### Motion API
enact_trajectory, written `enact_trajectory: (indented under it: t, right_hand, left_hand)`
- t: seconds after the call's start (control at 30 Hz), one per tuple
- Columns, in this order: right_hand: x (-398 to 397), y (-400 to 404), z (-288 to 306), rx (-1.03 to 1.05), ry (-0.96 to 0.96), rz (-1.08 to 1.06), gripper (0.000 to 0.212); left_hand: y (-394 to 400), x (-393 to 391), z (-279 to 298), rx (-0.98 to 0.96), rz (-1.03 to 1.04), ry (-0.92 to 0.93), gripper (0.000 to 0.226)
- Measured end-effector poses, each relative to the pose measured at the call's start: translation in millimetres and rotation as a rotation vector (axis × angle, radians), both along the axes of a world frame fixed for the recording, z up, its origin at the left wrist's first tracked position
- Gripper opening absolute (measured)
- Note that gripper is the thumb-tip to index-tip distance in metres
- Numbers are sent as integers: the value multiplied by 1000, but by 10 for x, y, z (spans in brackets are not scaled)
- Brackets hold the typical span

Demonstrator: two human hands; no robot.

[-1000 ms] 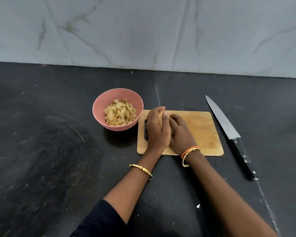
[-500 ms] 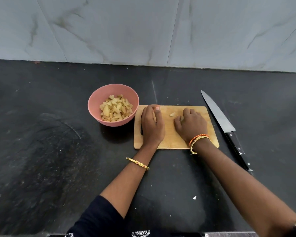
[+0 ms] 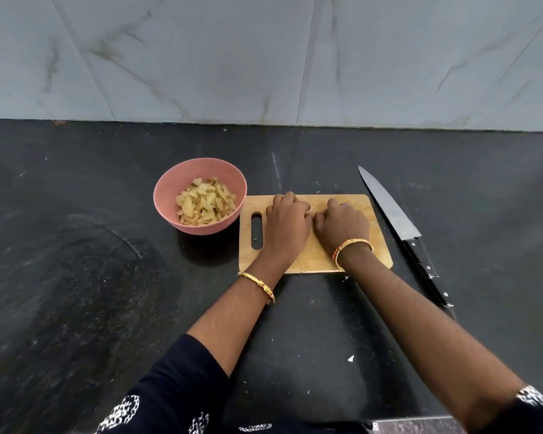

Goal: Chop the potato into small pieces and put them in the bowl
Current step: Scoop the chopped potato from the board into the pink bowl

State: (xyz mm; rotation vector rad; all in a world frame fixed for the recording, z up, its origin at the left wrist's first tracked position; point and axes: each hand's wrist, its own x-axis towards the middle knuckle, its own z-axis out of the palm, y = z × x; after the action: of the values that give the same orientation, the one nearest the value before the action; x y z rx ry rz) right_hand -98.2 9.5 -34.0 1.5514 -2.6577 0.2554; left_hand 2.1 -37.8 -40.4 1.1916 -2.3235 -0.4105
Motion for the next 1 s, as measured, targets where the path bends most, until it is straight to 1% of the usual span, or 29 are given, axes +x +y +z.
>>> enact_trajectory:
  t: [0.1,0.17,0.3,0.4,0.47,0.53,0.57,0.6,0.63,0.67,0.73,0.77,0.8,0.83,0.87,0.93,1.0]
  right_hand:
    - [9,11,-29,-35,30,18,34]
    - [5,15,-32,-51,35,33,35]
    - [1,45,-29,-69,35,55,29]
    - [11,74,-30,-63,55,67,23]
    - [15,82,-22,-67,70,77,24]
    - [10,78,26,-113,28,41,26]
    - [-21,65,53,-144,-31,-2,27]
    - [-65,39,90,-166,-135,-60,29]
    - [-127,6,138,-171,-283,-129,31]
    - [-194,-27,200,-184,-493,-209,33]
    - [-305,-89,348,-201,-1039,-401,35]
    - [-327,-108,427,-169,-1291,-490,36]
    - [-332,-133,491,-130,-1474,-535,37]
    - [-306,-168,560,-87,-1594,-524,38]
    - [-254,-218,634,-40,-1656,-478,37]
    - [-96,-350,796,38,-1674,-329,35]
    - [138,-533,979,30,-1680,-190,36]
  left_hand:
    - [-38,-26,96,9,-29,-23,19]
    - [-35,-44,148,10,-52,-75,18]
    - [-28,-85,213,49,-61,-148,15]
    - [-36,-109,270,117,-50,-180,17]
    - [-22,-114,302,154,-64,-219,18]
    - [-17,-106,315,197,-87,-217,15]
    - [-28,-88,317,238,-88,-183,13]
    - [-45,-62,326,291,-75,-128,11]
    - [-67,-31,340,373,-53,-51,9]
    - [-84,1,368,496,-32,58,7]
    - [-100,63,473,813,-6,342,7]
    - [-101,87,545,942,4,462,10]
    - [-106,116,627,1031,16,549,14]
    - [-117,147,701,1092,27,609,16]
    - [-127,191,785,1126,33,642,16]
    - [-159,310,939,1123,40,655,19]
    - [-211,492,1103,1040,92,692,24]
